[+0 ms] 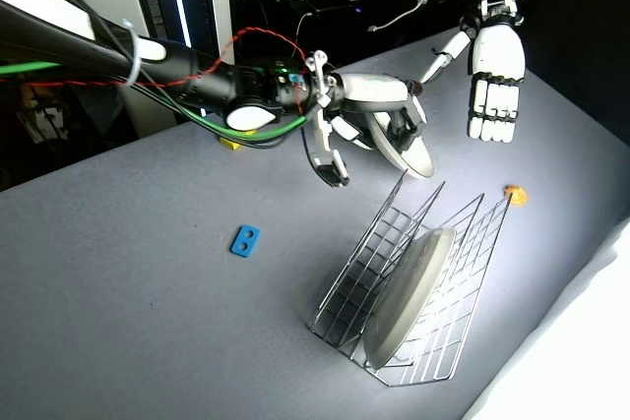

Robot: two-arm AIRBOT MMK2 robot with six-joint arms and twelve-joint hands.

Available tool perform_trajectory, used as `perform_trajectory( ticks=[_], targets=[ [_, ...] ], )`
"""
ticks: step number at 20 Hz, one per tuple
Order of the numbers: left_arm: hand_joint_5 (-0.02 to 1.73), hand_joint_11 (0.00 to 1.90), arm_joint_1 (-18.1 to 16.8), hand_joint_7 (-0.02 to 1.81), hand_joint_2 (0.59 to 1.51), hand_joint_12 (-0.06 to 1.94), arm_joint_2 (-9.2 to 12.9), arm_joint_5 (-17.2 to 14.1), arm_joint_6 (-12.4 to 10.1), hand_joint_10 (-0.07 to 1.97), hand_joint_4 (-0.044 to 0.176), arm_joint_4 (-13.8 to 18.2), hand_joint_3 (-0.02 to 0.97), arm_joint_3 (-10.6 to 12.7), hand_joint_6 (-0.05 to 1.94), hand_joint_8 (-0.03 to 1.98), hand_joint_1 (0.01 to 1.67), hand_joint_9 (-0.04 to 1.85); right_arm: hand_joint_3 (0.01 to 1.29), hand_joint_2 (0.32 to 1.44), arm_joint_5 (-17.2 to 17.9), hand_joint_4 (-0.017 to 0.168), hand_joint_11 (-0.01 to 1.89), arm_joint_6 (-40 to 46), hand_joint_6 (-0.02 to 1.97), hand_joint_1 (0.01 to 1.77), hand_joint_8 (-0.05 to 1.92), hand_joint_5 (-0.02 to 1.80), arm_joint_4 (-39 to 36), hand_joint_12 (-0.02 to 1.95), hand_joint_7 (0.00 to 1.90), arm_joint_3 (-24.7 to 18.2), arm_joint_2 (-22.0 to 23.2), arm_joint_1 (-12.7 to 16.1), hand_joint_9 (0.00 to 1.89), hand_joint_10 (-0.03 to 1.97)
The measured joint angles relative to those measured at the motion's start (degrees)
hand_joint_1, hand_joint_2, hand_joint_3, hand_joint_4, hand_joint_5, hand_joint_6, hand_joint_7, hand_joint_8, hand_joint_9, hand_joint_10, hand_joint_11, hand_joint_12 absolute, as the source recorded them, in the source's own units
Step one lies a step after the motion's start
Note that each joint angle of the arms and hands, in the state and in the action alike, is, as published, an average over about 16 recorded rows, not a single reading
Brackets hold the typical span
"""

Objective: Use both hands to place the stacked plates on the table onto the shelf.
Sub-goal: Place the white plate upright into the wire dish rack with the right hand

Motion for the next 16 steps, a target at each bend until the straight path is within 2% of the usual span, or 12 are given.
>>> perform_trajectory(
  ticks=[5,9,12,16],
  targets=[
    [0.02,0.02,-3.46,0.02,1.077,0.01,2.28,1.66,-0.02,-0.06,-0.002,0.21,0.015,-0.89,0.02,-0.01,0.02,0.02,0.01,1.02,-0.14,0.012,0.85,1.83,0.92,1.17,0.87,0.93,2.92,1.17,1.08,-8.87,8.60,0.86,1.26,0.16],
    [0.02,0.02,-5.33,0.02,1.076,0.01,3.75,1.29,-0.08,-0.06,-0.001,1.95,0.015,-1.01,0.02,-0.01,0.02,0.02,0.01,1.02,-1.77,0.017,0.85,5.70,0.95,1.18,0.86,0.96,5.01,1.16,1.09,-14.74,15.20,3.26,1.26,0.17],
    [0.02,0.02,-6.27,0.02,1.076,0.01,4.49,0.20,-0.17,-0.06,0.000,3.67,0.015,-0.75,0.02,-0.01,0.02,0.02,0.01,1.02,-4.44,0.020,0.85,10.36,0.96,1.19,0.86,0.98,6.20,1.16,1.08,-17.27,19.19,6.18,1.26,0.17],
    [0.02,0.02,-6.89,0.02,1.077,0.01,5.15,-1.61,-0.36,-0.06,0.001,5.95,0.015,-0.27,0.02,-0.01,0.02,0.02,0.01,1.02,-9.52,0.022,0.84,19.27,0.98,1.19,0.87,0.98,6.66,1.16,1.07,-18.01,22.73,11.15,1.26,0.17]
  ],
)
